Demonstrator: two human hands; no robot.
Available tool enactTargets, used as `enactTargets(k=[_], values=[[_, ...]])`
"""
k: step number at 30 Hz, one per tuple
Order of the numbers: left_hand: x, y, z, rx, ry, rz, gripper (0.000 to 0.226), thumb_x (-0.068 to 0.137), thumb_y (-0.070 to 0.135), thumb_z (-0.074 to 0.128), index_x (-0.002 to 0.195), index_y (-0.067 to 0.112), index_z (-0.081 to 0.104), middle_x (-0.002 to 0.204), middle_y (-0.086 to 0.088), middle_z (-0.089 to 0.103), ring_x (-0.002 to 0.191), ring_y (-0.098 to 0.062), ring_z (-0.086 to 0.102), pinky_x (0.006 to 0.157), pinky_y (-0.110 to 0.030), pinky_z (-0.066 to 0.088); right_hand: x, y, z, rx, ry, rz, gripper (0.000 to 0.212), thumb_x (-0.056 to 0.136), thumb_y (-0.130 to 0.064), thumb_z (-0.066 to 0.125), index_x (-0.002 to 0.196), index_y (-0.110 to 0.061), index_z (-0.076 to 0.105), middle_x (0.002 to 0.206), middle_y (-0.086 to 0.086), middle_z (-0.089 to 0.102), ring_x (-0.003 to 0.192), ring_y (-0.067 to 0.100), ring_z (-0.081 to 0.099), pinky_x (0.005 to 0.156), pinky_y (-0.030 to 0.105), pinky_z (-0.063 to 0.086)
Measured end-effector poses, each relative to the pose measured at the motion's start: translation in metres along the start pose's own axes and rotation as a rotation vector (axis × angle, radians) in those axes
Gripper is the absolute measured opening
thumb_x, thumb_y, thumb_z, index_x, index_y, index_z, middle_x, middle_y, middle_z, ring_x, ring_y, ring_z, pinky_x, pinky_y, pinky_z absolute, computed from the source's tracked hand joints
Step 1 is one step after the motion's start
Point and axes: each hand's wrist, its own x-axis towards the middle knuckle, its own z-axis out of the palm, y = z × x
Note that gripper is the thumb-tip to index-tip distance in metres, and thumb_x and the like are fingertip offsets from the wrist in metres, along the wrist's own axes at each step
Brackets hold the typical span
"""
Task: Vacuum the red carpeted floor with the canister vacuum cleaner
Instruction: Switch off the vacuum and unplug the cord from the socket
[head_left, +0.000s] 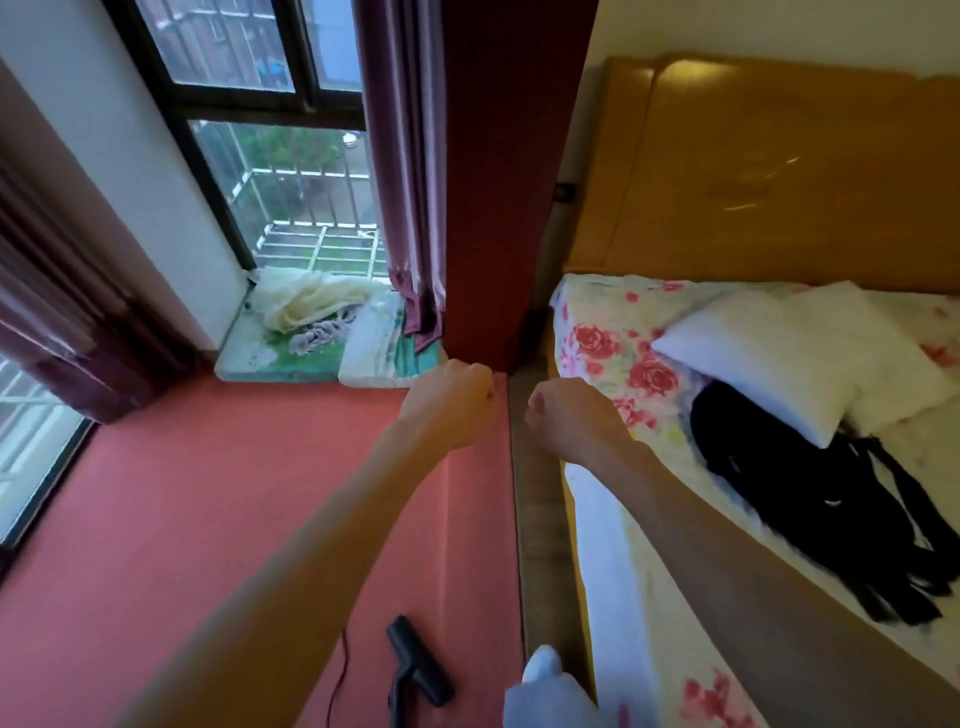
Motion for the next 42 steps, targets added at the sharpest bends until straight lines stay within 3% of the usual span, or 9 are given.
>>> enactTargets(k=[3, 6, 11, 14, 18, 23, 36, 39, 42], values=[[0.047, 0.012, 0.007, 0.015, -0.025, 0.012, 0.023, 0.096, 0.025, 0.044, 0.096, 0.012, 0.064, 0.104, -0.014, 0.066, 0.091, -0.037, 0.063, 0.073, -0.039, 0.048, 0.040, 0.034, -0.001, -0.008, -0.017, 0.019, 0.042, 0.093, -0.020, 0.052, 0.054, -0.020, 0.036, 0.057, -0.001, 0.033, 0.066, 0.023, 0.046, 0.056, 0.031, 0.035], [0.099, 0.026, 0.015, 0.022, -0.046, 0.009, 0.022, 0.096, 0.025, 0.044, 0.094, 0.012, 0.062, 0.103, -0.013, 0.066, 0.091, -0.036, 0.063, 0.071, -0.038, 0.045, 0.084, 0.071, -0.008, 0.001, -0.035, 0.017, 0.043, 0.093, -0.022, 0.051, 0.054, -0.021, 0.032, 0.057, -0.001, 0.031, 0.064, 0.024, 0.046, 0.061, 0.032, 0.038], [0.186, 0.052, 0.017, 0.052, -0.112, -0.043, 0.021, 0.097, 0.025, 0.043, 0.091, 0.011, 0.057, 0.106, -0.013, 0.065, 0.094, -0.035, 0.062, 0.072, -0.035, 0.043, 0.162, 0.133, -0.033, -0.012, -0.080, -0.005, 0.042, 0.095, -0.022, 0.050, 0.055, -0.018, 0.039, 0.058, 0.001, 0.039, 0.066, 0.025, 0.051, 0.063, 0.030, 0.039], [0.229, 0.066, 0.011, 0.045, -0.091, -0.075, 0.025, 0.097, 0.023, 0.043, 0.099, 0.008, 0.063, 0.106, -0.013, 0.065, 0.093, -0.035, 0.063, 0.073, -0.036, 0.047, 0.205, 0.161, -0.048, -0.001, -0.083, -0.006, 0.035, 0.093, -0.022, 0.051, 0.058, -0.016, 0.048, 0.063, 0.004, 0.050, 0.073, 0.028, 0.063, 0.068, 0.035, 0.051], [0.281, 0.077, 0.006, 0.025, -0.118, -0.065, 0.026, 0.096, 0.026, 0.044, 0.099, 0.011, 0.064, 0.106, -0.012, 0.066, 0.095, -0.033, 0.064, 0.079, -0.040, 0.053, 0.248, 0.191, -0.064, 0.011, -0.081, -0.007, 0.028, 0.094, -0.023, 0.048, 0.081, -0.005, 0.066, 0.082, 0.012, 0.065, 0.082, 0.031, 0.065, 0.077, 0.040, 0.055], [0.352, 0.082, 0.008, 0.008, -0.131, -0.041, 0.025, 0.094, 0.027, 0.045, 0.094, 0.010, 0.064, 0.101, -0.010, 0.067, 0.090, -0.032, 0.065, 0.081, -0.044, 0.054, 0.304, 0.225, -0.061, 0.006, -0.098, 0.024, 0.033, 0.098, -0.028, 0.044, 0.102, -0.007, 0.069, 0.106, 0.010, 0.068, 0.097, 0.026, 0.063, 0.089, 0.038, 0.052], [0.579, 0.049, 0.037, 0.062, -0.255, 0.110, 0.028, 0.100, 0.028, 0.040, 0.096, 0.007, 0.060, 0.101, -0.011, 0.064, 0.088, -0.027, 0.063, 0.078, -0.039, 0.052, 0.505, 0.268, -0.077, -0.008, -0.077, 0.176, 0.029, 0.098, -0.027, 0.048, 0.111, -0.012, 0.069, 0.113, 0.006, 0.069, 0.102, 0.022, 0.064, 0.079, 0.027, 0.044], [0.618, 0.041, 0.035, 0.091, -0.274, 0.109, 0.028, 0.100, 0.028, 0.040, 0.096, 0.008, 0.059, 0.102, -0.012, 0.064, 0.090, -0.028, 0.063, 0.076, -0.038, 0.049, 0.540, 0.279, -0.082, 0.003, -0.117, 0.197, 0.022, 0.095, -0.025, 0.049, 0.094, -0.013, 0.067, 0.109, 0.008, 0.068, 0.100, 0.024, 0.063, 0.074, 0.025, 0.038], [0.650, 0.038, 0.040, 0.089, -0.306, 0.087, 0.028, 0.100, 0.027, 0.041, 0.097, 0.007, 0.060, 0.104, -0.013, 0.064, 0.091, -0.029, 0.063, 0.074, -0.037, 0.048, 0.573, 0.287, -0.089, 0.015, -0.147, 0.194, 0.034, 0.093, -0.018, 0.048, 0.061, -0.022, 0.039, 0.083, 0.004, 0.058, 0.092, 0.024, 0.063, 0.069, 0.026, 0.034]])
